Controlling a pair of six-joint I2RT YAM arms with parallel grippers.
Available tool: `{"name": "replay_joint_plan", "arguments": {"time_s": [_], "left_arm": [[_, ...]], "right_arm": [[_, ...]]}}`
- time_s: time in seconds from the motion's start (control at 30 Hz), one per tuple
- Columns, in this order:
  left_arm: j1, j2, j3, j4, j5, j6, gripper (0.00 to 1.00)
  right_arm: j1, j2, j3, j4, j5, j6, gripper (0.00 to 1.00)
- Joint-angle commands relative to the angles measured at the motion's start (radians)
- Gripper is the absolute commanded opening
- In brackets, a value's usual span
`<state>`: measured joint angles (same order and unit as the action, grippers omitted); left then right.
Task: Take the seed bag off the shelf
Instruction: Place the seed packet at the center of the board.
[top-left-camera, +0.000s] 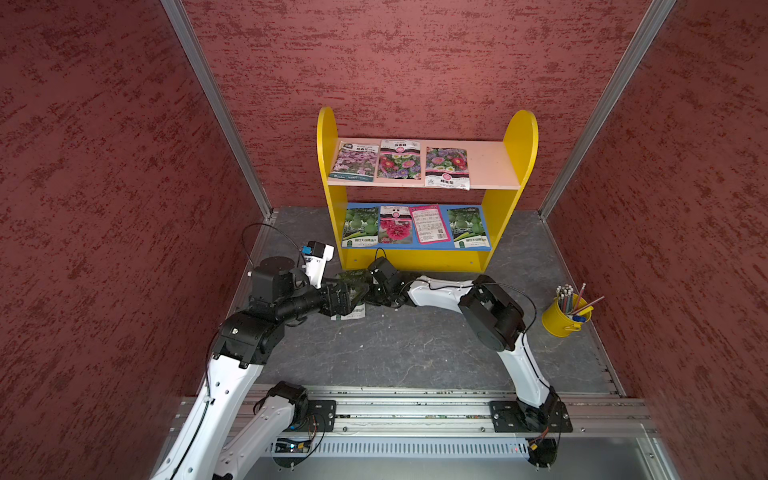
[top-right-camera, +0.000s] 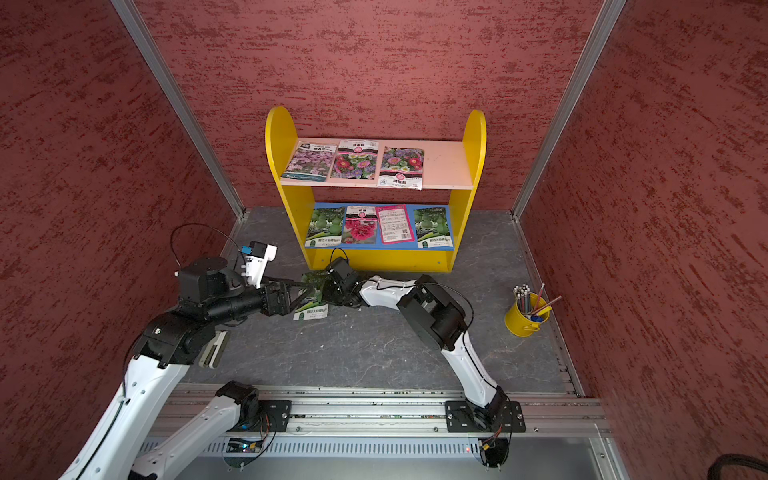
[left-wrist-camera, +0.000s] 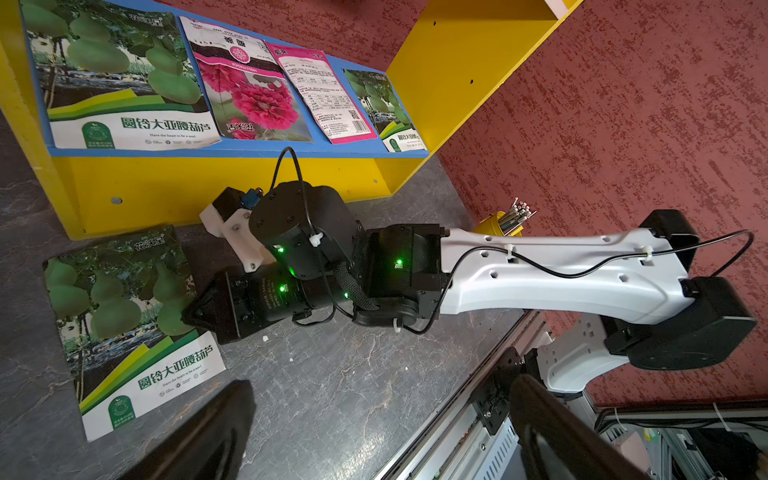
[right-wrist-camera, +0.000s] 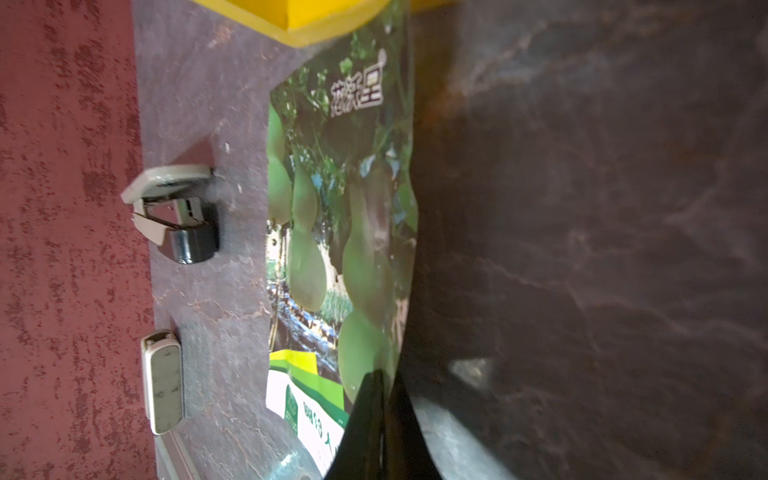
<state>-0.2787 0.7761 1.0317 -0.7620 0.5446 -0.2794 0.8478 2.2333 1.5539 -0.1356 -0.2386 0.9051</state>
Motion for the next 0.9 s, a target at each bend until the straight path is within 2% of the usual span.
{"name": "replay_joint_plan", "arguments": {"time_s": [0.0, 0.07, 0.17, 0.4, 0.63, 0.87], "left_arm": [[0.006, -0.003, -0.007, 0.018, -0.003, 0.017, 1.00], [0.006, -0.002, -0.010, 0.019, -0.003, 0.019, 1.00], [0.005, 0.001, -0.012, 0.024, -0.002, 0.019, 1.00], [0.006, 0.002, -0.014, 0.024, -0.003, 0.020, 1.00], [0.006, 0.003, -0.012, 0.022, -0.014, 0.016, 1.00], [0.006, 0.026, -0.010, 0.057, -0.029, -0.031, 1.00]], "right_arm": [[-0.009, 0.021, 0.026, 0.010, 0.028, 0.009, 0.08], [-0.010, 0.020, 0.025, 0.010, 0.031, 0.011, 0.10], [-0.010, 0.022, 0.024, 0.011, 0.034, 0.014, 0.20], [-0.010, 0.013, 0.002, 0.001, 0.069, 0.017, 0.35], [-0.012, -0.066, -0.085, -0.038, 0.189, -0.013, 0.40], [-0.013, -0.223, -0.189, 0.028, 0.172, -0.109, 0.50]]}}
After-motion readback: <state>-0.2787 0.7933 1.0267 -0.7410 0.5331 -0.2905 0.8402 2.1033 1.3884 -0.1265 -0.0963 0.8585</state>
